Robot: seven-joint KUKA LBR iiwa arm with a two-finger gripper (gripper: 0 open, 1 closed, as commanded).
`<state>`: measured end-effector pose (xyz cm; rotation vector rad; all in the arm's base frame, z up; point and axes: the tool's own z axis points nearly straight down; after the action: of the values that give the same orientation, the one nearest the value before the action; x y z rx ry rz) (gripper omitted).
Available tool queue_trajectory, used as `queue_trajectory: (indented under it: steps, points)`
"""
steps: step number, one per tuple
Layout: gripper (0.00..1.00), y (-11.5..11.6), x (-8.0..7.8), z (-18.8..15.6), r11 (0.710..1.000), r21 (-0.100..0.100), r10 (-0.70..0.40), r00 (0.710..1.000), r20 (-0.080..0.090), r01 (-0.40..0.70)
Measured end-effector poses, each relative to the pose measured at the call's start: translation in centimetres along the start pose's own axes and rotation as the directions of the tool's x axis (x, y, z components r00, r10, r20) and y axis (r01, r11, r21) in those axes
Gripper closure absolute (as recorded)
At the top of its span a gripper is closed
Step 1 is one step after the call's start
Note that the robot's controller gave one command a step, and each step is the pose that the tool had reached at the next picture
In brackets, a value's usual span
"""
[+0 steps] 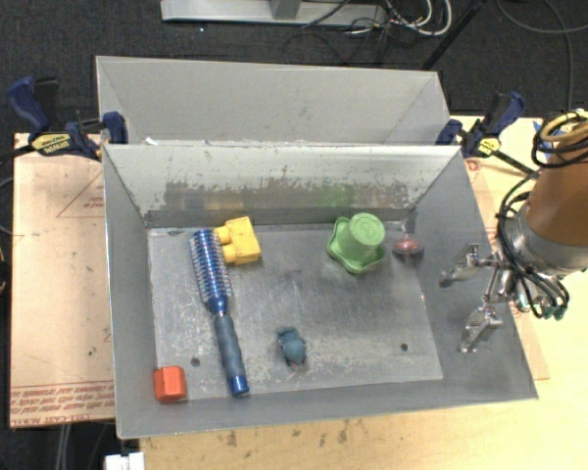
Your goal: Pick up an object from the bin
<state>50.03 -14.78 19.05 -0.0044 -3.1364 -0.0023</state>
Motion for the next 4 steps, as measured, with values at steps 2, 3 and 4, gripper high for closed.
queue_trajectory:
  steps: [2,3,4]
  points:
    - [0.0,16.8,-12.1,-0.3,0.978,0.001,-0.207,0.978,0.011,0.208]
    - [0.0,18.0,-1.5,5.0,0.983,-0.001,-0.183,0.983,-0.005,0.183]
    - [0.0,21.9,0.4,11.3,1.0,0.0,-0.021,1.0,0.011,0.021]
